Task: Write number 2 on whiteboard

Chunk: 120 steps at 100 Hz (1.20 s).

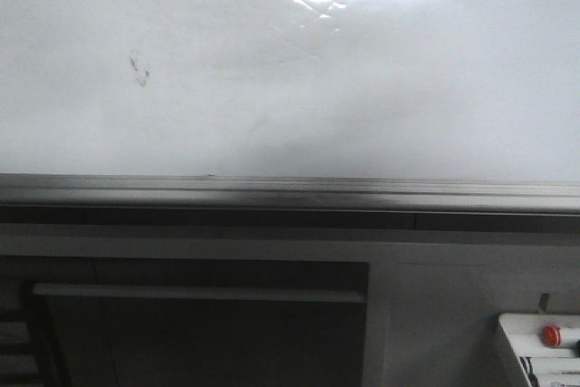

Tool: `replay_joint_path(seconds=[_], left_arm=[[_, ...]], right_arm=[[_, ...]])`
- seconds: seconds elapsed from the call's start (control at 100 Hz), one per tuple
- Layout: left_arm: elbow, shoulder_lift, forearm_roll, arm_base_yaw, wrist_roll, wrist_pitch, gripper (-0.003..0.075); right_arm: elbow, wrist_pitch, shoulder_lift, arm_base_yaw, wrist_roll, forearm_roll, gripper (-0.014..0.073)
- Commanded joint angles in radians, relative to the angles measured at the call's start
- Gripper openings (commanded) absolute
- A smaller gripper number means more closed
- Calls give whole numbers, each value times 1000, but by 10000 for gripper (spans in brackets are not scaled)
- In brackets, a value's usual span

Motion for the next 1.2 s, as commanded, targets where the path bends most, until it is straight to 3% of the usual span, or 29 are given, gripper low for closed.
replay_joint_path(seconds=[0.0,0.17,0.28,0.49,0.61,0.94,1.03,1.19], left_arm=[[18,-52,-16,87,-60,-60,443],[121,-152,-104,252,-146,-101,442],[192,-210,-172,339,-185,-139,442],[253,-244,-194,413,-185,-161,442],[255,-242,-194,414,-185,-161,442],[255,-242,-194,414,-185,-169,442],[255,-242,-190,414,-185,-171,442],[255,-242,-190,414,-183,-175,442]], right_arm=[[23,-65,-82,-49,126,-30,36],[164,-58,-203,-195,276,-35,36],[246,-71,-259,-271,288,-35,36],[288,-13,-294,-282,288,-24,36],[285,-58,-266,-282,288,79,36],[19,141,11,-282,286,96,36],[-77,240,89,-297,238,153,36],[-187,263,182,-331,196,221,36]])
